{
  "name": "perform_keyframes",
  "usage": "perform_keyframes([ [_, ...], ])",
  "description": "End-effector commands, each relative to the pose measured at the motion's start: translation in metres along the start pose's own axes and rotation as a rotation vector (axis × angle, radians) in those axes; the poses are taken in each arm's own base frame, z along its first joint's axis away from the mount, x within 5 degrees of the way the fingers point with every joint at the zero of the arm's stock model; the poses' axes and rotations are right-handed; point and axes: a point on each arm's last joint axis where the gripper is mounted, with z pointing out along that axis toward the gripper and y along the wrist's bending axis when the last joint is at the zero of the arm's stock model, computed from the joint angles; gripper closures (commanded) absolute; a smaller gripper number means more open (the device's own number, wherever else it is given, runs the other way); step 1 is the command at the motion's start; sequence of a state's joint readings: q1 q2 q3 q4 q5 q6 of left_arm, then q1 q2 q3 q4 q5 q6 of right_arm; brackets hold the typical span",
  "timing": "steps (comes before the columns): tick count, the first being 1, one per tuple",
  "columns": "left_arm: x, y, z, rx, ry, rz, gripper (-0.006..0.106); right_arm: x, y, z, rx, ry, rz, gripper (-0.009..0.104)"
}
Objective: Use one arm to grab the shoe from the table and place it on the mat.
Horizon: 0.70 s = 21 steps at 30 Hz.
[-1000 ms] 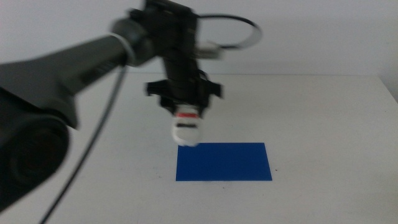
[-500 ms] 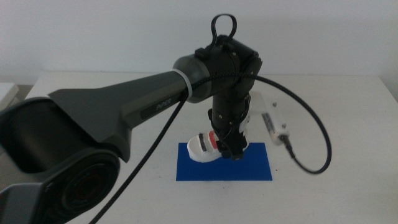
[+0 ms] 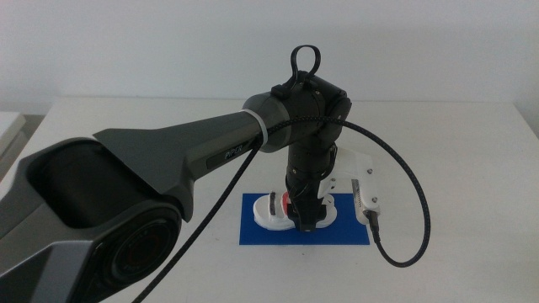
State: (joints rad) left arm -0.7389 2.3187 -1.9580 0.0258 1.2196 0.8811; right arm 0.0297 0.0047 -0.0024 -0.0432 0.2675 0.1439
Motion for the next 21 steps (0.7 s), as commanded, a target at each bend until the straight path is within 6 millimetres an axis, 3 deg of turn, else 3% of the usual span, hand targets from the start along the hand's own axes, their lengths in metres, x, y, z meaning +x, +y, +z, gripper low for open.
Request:
perform_keyframes([
  [1, -0.002, 0.0, -0.003, 0.009, -0.024, 0.002, 0.092, 0.0, 0.0, 0.0, 0.0, -0.009, -0.011, 0.016],
  [4, -0.003, -0.001, -0.003, 0.015, -0.035, 0.025, 0.082, 0.0, 0.0, 0.0, 0.0, -0.009, -0.011, 0.016],
  [16, -0.003, 0.001, -0.003, -0.007, -0.036, 0.024, 0.006, 0.0, 0.0, 0.0, 0.0, -0.009, -0.011, 0.016],
  [19, -0.002, 0.0, -0.006, 0.003, -0.029, 0.024, 0.007, 0.0, 0.0, 0.0, 0.0, -0.009, -0.011, 0.016],
  [21, -0.003, 0.003, -0.023, -0.037, -0.053, 0.004, 0.007, 0.0, 0.0, 0.0, 0.0, -0.009, -0.011, 0.016],
])
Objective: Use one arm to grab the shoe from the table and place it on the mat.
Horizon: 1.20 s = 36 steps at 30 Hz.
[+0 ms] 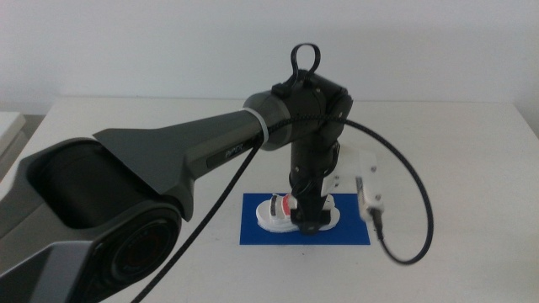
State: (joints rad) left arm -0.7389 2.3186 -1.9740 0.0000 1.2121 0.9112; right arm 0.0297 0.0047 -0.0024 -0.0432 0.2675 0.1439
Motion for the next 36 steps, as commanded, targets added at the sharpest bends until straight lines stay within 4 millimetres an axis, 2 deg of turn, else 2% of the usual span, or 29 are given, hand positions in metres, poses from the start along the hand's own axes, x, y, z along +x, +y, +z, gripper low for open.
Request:
perform_keyframes([
  [1, 0.0, 0.005, -0.03, -0.06, -0.035, -0.055, 0.007, 0.0, 0.0, 0.0, 0.0, -0.009, -0.011, 0.016],
  [3, 0.005, 0.006, -0.067, -0.127, -0.087, -0.151, 0.007, 0.0, 0.0, 0.0, 0.0, -0.009, -0.011, 0.016],
  [7, 0.03, -0.005, -0.165, -0.26, -0.255, -0.256, 0.007, 0.0, 0.0, 0.0, 0.0, -0.009, -0.011, 0.016],
  [9, 0.049, -0.017, -0.216, -0.297, -0.38, -0.409, 0.007, 0.0, 0.0, 0.0, 0.0, -0.009, -0.011, 0.016],
  [11, 0.073, -0.027, -0.252, -0.311, -0.481, -0.59, 0.007, 0.0, 0.0, 0.0, 0.0, -0.009, -0.011, 0.016],
  [14, 0.121, -0.048, -0.292, -0.389, -0.532, -0.832, 0.007, 0.0, 0.0, 0.0, 0.0, -0.009, -0.011, 0.016],
  [18, 0.178, -0.084, -0.321, -0.465, -0.563, -0.994, 0.007, 0.0, 0.0, 0.0, 0.0, -0.009, -0.011, 0.016],
  [22, 0.225, -0.133, -0.326, -0.522, -0.554, -1.124, 0.007, 0.0, 0.0, 0.0, 0.0, -0.009, -0.011, 0.016],
  [24, 0.242, -0.163, -0.321, -0.54, -0.542, -1.18, 0.007, 0.0, 0.0, 0.0, 0.0, -0.009, -0.011, 0.016],
  [28, 0.259, -0.207, -0.305, -0.685, -0.671, -1.227, 0.007, 0.0, 0.0, 0.0, 0.0, -0.009, -0.011, 0.016],
  [29, 0.261, -0.212, -0.298, -0.716, -0.716, -1.232, 0.007, 0.0, 0.0, 0.0, 0.0, -0.009, -0.011, 0.016],
  [30, 0.263, -0.216, -0.282, -0.733, -0.751, -1.249, 0.007, 0.0, 0.0, 0.0, 0.0, -0.009, -0.011, 0.016],
  [32, 0.266, -0.227, -0.265, -0.851, -0.863, -1.244, 0.007, 0.0, 0.0, 0.0, 0.0, -0.009, -0.011, 0.016],
  [36, 0.276, -0.256, -0.203, -0.994, -1.079, -1.319, 0.007, 0.0, 0.0, 0.0, 0.0, -0.009, -0.011, 0.016],
])
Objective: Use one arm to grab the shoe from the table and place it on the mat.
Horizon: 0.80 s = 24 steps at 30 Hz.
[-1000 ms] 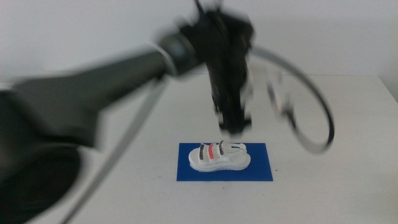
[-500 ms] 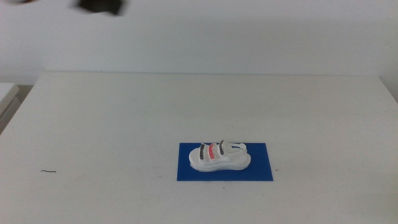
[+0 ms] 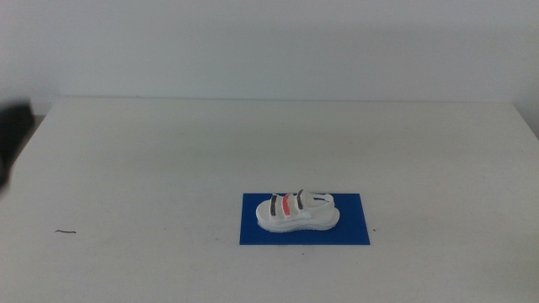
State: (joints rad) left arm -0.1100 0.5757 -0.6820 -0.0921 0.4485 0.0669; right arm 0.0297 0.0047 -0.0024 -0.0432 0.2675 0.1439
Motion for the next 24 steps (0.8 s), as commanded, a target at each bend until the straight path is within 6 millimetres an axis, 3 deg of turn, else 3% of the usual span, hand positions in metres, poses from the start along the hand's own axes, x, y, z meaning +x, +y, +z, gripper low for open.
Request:
perform_keyframes([
  [1, 0.042, 0.004, -0.003, -0.031, -0.118, -0.124, 0.007, 0.0, 0.0, 0.0, 0.0, -0.009, -0.011, 0.016],
  [6, 0.116, 0.01, -0.01, -0.097, -0.094, -0.227, 0.007, 0.0, 0.0, 0.0, 0.0, -0.009, -0.011, 0.016],
  [10, 0.147, 0.012, -0.017, -0.141, -0.128, -0.172, 0.007, 0.0, 0.0, 0.0, 0.0, -0.009, -0.011, 0.016],
  [16, 0.171, 0.012, -0.017, -0.148, -0.134, -0.165, 0.007, 0.0, 0.0, 0.0, 0.0, -0.009, -0.011, 0.016],
  [24, 0.172, 0.012, -0.016, -0.154, -0.132, -0.102, 0.007, 0.0, 0.0, 0.0, 0.0, -0.009, -0.011, 0.016],
])
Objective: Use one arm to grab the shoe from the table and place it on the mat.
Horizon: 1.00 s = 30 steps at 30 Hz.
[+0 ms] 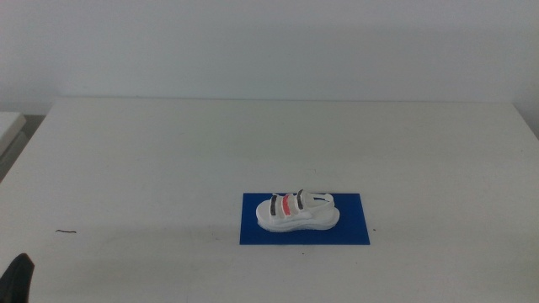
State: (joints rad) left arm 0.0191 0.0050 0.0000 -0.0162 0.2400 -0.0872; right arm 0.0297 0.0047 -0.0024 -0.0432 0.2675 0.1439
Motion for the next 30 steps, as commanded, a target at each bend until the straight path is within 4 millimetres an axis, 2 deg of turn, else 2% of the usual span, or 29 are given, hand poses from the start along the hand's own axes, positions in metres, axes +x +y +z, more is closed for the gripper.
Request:
perform_keyframes([
  [1, -0.0024, -0.0003, -0.0004, 0.003, -0.029, 0.013, 0.007, 0.0, -0.0001, -0.0001, 0.0, -0.009, -0.011, 0.016],
  [30, -0.0079, -0.0001, -0.0007, 0.0, -0.089, 0.055, 0.007, 0.0, -0.0001, -0.0001, 0.0, -0.009, -0.011, 0.016],
])
